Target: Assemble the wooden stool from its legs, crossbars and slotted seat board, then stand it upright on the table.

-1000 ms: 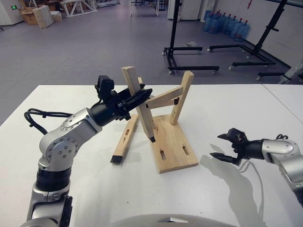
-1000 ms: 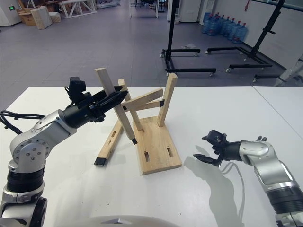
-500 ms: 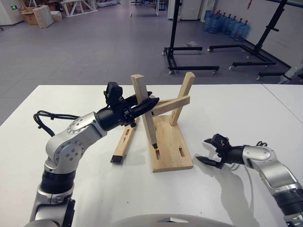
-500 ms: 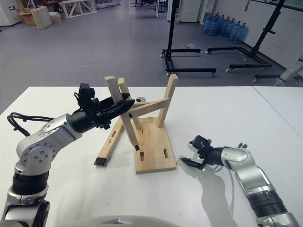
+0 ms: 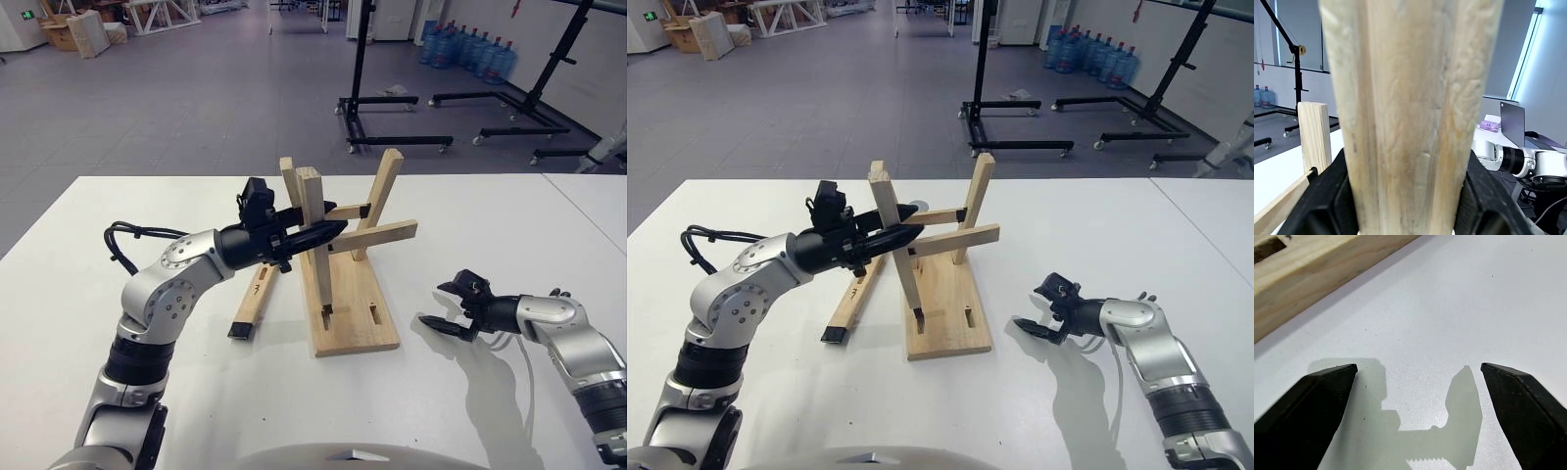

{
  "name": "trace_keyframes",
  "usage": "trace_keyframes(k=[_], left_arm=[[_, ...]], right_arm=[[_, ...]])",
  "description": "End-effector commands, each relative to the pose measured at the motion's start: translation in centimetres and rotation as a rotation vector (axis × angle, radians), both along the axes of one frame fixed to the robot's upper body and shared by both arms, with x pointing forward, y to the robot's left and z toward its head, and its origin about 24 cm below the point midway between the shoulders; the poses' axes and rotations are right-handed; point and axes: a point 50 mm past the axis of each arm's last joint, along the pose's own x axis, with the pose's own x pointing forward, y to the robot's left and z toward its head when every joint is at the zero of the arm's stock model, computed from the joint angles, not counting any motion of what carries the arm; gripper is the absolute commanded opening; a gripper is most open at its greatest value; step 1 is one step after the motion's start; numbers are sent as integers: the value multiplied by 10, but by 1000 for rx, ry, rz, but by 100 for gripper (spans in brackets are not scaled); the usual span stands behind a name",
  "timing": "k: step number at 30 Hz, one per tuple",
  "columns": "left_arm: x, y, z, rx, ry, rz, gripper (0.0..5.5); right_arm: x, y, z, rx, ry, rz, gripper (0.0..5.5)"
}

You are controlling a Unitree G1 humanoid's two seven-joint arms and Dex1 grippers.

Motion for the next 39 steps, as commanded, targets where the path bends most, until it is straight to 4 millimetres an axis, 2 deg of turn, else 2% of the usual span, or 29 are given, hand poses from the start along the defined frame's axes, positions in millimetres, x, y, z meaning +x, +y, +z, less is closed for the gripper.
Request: trace_keyframes(k=[1, 9, 17, 26, 33, 39], left_arm=[[-2, -3, -14, 2, 19, 20, 205], [-10, -9, -40, 23, 58, 21, 205], [-4, -6, -23, 39, -16, 26, 205], [-10, -9, -39, 70, 13, 6, 205], [-13, -7, -62, 156, 10, -5, 205], [-13, -3, -56, 184, -38, -18, 205]], right_arm=[[7, 4, 10, -16, -17, 40, 468], [10, 4, 13, -27, -9, 63, 468], [9, 7, 11, -19, -3, 62, 468], [10, 10, 10, -11, 1, 71, 468], [10, 12, 9, -9, 2, 74, 468], [8, 14, 7, 0, 3, 70, 468]])
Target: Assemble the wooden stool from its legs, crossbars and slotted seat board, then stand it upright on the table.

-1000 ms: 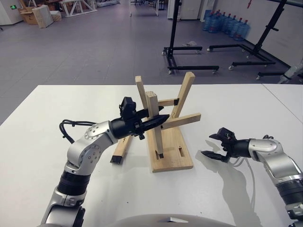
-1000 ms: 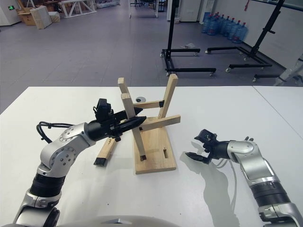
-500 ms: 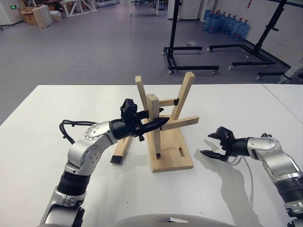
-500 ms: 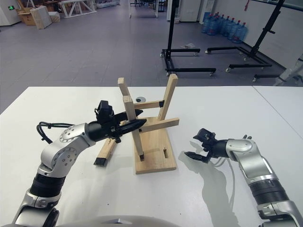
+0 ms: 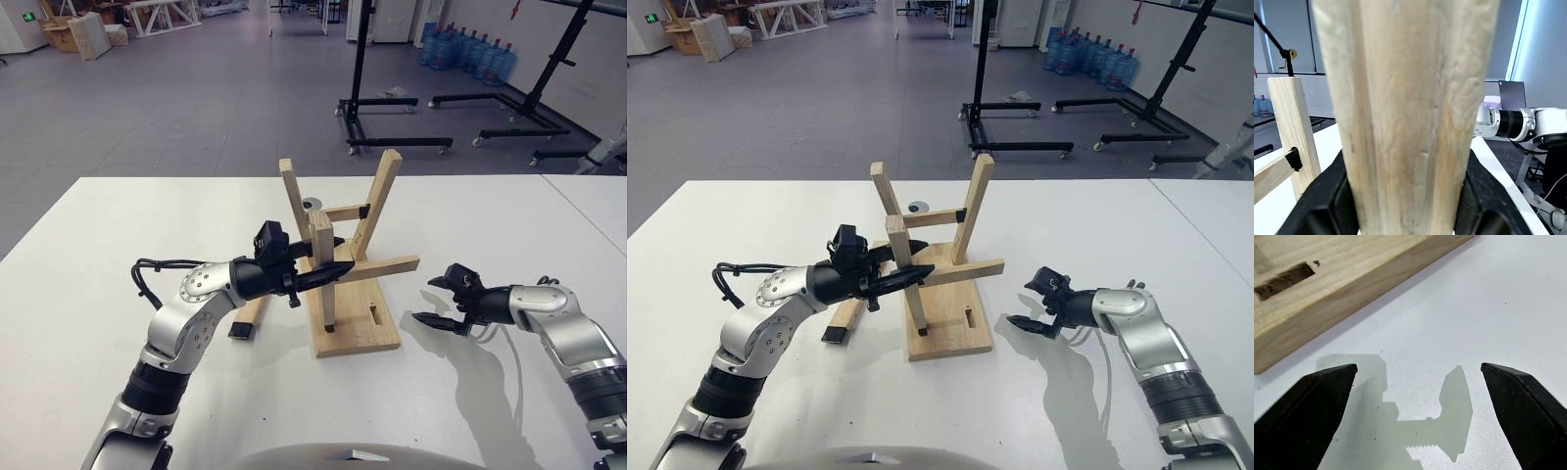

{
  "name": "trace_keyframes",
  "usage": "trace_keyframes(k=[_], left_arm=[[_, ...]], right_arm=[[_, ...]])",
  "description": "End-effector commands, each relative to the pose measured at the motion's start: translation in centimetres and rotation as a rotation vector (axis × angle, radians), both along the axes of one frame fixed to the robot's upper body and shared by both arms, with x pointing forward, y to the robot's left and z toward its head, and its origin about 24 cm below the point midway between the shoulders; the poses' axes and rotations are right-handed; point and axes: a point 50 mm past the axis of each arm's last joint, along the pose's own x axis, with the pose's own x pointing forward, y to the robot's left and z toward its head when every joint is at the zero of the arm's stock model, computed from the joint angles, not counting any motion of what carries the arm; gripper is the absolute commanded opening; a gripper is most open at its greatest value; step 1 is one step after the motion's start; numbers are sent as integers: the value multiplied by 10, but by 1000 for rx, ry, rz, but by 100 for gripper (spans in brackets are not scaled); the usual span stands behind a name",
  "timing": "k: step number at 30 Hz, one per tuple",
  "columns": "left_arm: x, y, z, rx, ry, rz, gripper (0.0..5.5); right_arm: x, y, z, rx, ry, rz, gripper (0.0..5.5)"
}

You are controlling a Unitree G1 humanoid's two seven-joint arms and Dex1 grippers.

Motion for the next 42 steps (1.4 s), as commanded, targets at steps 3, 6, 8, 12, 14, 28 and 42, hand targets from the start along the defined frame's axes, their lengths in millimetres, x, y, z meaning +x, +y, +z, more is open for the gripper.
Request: trace_keyframes(k=[3, 6, 8, 12, 14, 28, 42], left_arm=[[-1, 6, -12, 136, 19, 6, 205], [-6, 5, -16, 181, -1, -11, 205], [-10, 4, -18, 226, -39, -21, 205], [-12, 3, -21, 283, -80, -36, 205], [-13, 2, -28, 305, -59, -31, 205], [-22, -5, -51, 360, -13, -63, 233], [-20, 15, -56, 463, -41, 2, 410]], right_arm=[[0, 7, -1, 12, -9, 7, 468], [-1, 9, -2, 16, -7, 7, 468], [-1, 10, -3, 17, -7, 7, 468], [-2, 12, -5, 25, -8, 2, 468], [-1, 16, -7, 33, -7, 8, 468], [-9, 21, -13, 50, 11, -3, 468], [-11, 21, -16, 50, 20, -12, 468]])
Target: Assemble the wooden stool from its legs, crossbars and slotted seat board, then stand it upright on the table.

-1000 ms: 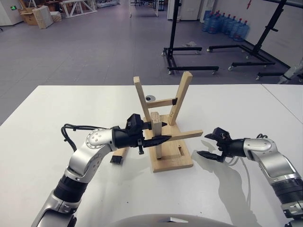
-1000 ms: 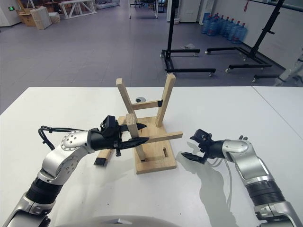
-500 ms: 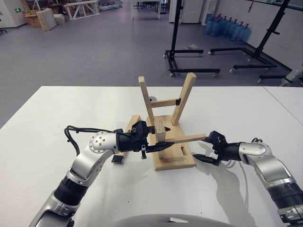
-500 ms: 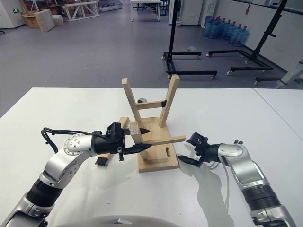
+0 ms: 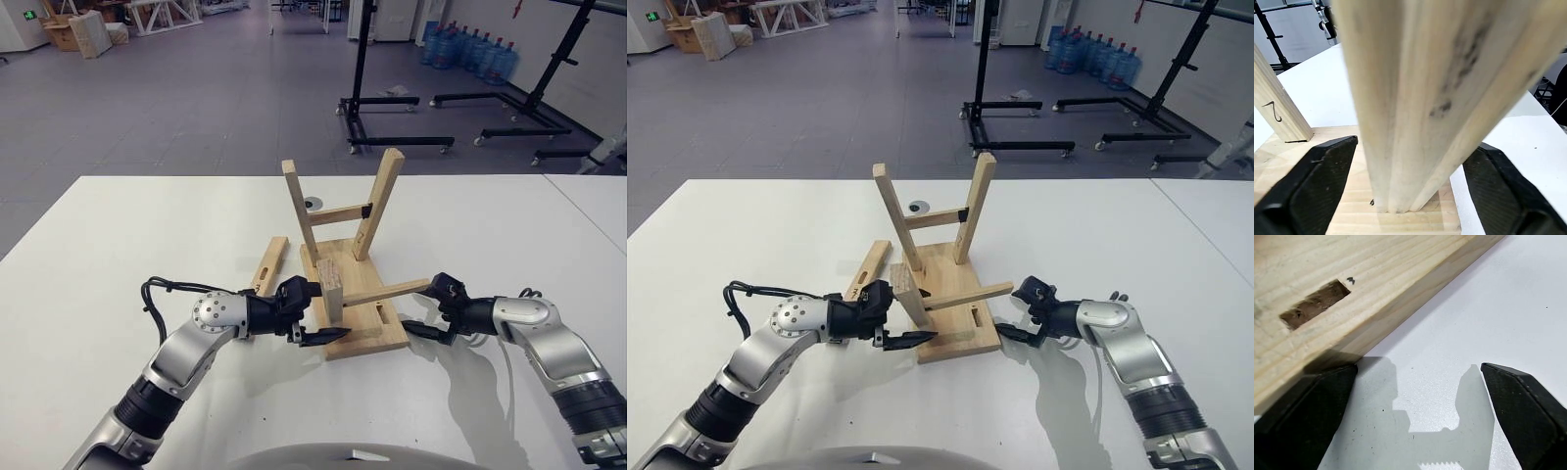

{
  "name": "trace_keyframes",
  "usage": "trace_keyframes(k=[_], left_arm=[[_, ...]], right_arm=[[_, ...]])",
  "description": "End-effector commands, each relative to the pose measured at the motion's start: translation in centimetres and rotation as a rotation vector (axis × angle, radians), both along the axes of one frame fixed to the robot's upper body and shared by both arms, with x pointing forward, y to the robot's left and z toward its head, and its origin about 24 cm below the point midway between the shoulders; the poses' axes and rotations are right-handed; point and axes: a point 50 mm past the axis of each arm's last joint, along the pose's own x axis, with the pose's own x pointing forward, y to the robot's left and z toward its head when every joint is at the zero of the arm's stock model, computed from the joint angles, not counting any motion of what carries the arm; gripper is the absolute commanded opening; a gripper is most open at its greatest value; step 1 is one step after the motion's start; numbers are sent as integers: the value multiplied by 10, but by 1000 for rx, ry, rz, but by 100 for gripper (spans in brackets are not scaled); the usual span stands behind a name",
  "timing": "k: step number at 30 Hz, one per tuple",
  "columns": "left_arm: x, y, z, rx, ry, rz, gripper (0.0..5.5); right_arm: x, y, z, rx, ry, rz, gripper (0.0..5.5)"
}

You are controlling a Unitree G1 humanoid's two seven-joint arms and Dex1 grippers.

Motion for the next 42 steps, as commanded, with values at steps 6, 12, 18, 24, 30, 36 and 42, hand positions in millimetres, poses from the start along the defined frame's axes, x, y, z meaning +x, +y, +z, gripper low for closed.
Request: trace_keyframes(k=[6, 12, 18, 24, 30, 36, 42], left_arm=[[-12, 66, 1, 180, -34, 210, 410], [3, 112, 31, 197, -24, 769, 410], [-3, 70, 22, 132, 270, 951, 410], [-11, 71, 5, 228, 412, 1059, 410], [-7, 67, -18, 275, 441, 1093, 410], [-11, 53, -38, 302, 450, 1042, 397], [-11, 62, -45, 341, 454, 1126, 306]], right_arm=[[-9, -10, -7, -12, 13, -53, 468], [-13, -25, -9, -18, -11, -136, 468], [-14, -14, -13, 4, -18, -128, 468], [-15, -5, -19, 22, -12, -123, 468], [-16, 0, -22, 30, -4, -119, 468], [-15, 1, -22, 29, -5, -114, 468], [-14, 3, -22, 34, -3, -114, 468]])
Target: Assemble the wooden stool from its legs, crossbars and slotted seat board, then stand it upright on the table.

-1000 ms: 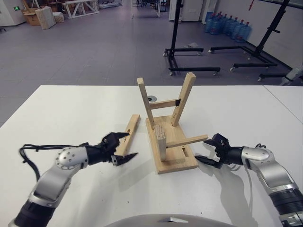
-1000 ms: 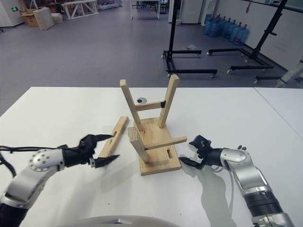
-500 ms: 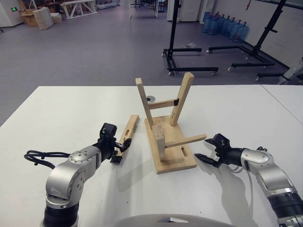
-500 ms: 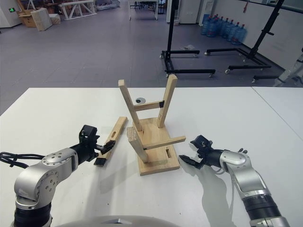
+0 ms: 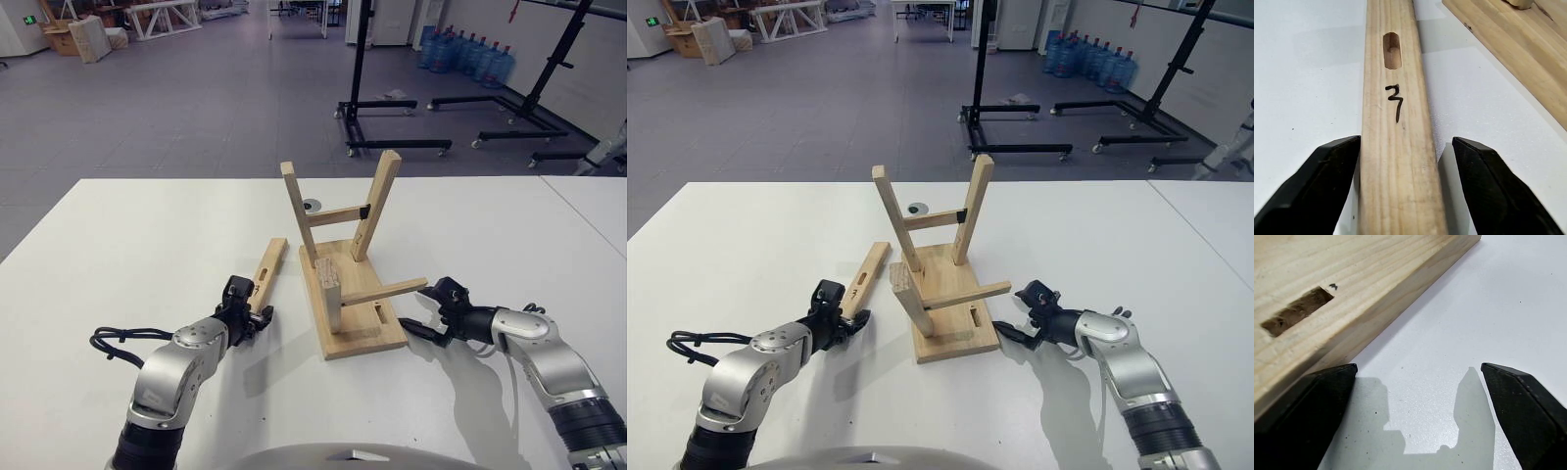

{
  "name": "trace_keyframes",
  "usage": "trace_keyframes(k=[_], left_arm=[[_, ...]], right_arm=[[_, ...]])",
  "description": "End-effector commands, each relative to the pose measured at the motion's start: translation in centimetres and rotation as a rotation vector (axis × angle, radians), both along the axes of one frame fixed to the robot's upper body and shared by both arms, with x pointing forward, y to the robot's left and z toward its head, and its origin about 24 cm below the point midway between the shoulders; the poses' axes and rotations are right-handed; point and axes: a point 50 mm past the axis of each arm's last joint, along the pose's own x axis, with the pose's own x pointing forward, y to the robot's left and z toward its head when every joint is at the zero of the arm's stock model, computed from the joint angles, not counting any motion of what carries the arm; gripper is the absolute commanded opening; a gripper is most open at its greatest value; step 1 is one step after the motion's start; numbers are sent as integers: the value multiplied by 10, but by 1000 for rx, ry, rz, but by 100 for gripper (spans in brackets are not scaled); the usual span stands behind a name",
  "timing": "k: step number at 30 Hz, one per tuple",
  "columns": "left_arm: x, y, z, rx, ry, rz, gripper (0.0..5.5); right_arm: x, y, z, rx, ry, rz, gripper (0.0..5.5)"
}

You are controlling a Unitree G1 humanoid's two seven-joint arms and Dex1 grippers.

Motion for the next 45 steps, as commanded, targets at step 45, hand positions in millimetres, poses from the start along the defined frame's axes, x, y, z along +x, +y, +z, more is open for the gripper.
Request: trace_keyframes(k=[45], left_arm=[[47, -8, 195, -987, -473, -901, 206]], right_arm=[[57, 89, 256, 1216, -42, 329, 534]])
